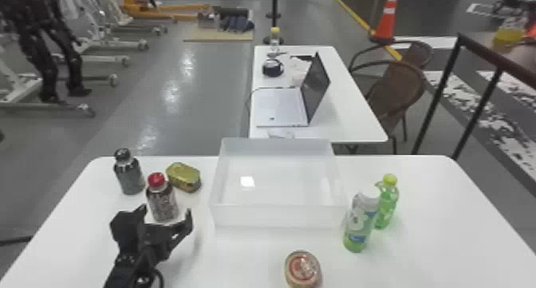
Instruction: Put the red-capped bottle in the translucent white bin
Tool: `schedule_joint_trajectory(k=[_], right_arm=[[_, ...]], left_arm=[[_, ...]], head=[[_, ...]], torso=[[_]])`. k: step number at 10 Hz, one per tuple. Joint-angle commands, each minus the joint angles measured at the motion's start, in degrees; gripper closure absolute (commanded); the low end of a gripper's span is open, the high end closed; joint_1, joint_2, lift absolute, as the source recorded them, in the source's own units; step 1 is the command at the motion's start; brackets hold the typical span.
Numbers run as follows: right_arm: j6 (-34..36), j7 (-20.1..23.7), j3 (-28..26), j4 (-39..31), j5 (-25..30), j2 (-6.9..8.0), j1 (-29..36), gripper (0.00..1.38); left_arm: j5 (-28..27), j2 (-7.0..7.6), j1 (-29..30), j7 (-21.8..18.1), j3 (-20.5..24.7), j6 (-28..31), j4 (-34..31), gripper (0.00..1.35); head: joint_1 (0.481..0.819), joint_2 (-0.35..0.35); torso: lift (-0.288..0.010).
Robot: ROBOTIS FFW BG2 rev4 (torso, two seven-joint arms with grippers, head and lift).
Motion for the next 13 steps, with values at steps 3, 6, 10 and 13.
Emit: schedule_joint_trajectory(k=[3, 6, 10, 13], right_arm=[[-0.13, 0.96, 0.00, 0.64, -0.17, 0.05, -1.16, 0.11], [-0.13, 1.57, -0.09, 0.90, -0.35, 0.05, -1.51, 0.11], [-0.13, 2.19, -0.09, 1.17, -0.70, 0.05, -1.68, 0.11], [-0.13, 2.54, -0.09, 1.26, -0.70, 0.05, -1.86, 0.11]], left_arm=[[-0.92, -0.47, -5.91, 2.18, -1.44, 0.34, 7.41, 0.13], [-2.68, -0.38, -8.28, 5.61, -1.70, -0.63, 11.71, 0.15], [-5.49, -0.03, -9.16, 10.97, -1.70, 0.07, 13.47, 0.86], [-6.02, 0.06, -9.33, 11.23, -1.88, -0.63, 13.65, 0.86]], head=[[0.549, 0.000], [0.549, 0.000], [0.549, 0.000], [0.549, 0.000]], torso=[[-0.100], [-0.100], [-0.100], [-0.100]])
